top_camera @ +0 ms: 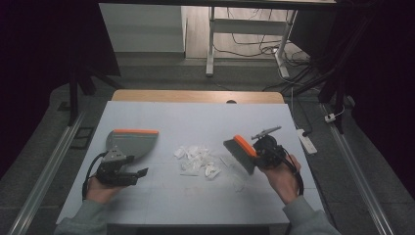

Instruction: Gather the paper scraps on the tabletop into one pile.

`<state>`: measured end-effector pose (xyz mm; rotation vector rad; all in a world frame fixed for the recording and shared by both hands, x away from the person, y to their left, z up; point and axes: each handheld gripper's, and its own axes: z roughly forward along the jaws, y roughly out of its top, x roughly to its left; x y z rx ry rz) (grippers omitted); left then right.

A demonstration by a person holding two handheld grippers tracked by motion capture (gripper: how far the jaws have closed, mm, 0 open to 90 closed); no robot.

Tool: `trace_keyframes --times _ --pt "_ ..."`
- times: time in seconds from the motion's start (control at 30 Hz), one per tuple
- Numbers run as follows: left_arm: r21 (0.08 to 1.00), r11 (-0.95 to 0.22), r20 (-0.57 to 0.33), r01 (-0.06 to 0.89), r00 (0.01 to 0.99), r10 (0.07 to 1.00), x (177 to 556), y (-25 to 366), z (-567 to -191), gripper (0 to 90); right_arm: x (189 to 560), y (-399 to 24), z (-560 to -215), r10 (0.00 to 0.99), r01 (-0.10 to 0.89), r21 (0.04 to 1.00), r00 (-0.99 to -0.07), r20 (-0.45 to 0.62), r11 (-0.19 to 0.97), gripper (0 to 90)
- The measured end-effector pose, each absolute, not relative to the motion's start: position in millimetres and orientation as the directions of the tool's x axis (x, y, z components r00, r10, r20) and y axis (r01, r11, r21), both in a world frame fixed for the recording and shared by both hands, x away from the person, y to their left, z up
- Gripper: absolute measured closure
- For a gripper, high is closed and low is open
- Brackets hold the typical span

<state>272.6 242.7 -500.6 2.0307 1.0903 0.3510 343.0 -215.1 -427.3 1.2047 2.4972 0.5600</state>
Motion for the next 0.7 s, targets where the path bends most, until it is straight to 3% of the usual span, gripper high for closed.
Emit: trace_keyframes --times 0.3,0.7 --pt "0.750 -0.331 -0.112 0.572 0.604 0.789 272.7 241.1 -501.2 26.2 323.1 -215.7 -443.2 0.808 0.717 0.415 -0.583 -0.083 0.560 67.6" --pt "0.746 -0.335 -0.107 0.575 0.600 0.793 272.4 241.0 -501.3 26.2 342.8 -165.2 -454.3 0.769 0.675 0.462 -0.639 -0.024 0.575 67.6"
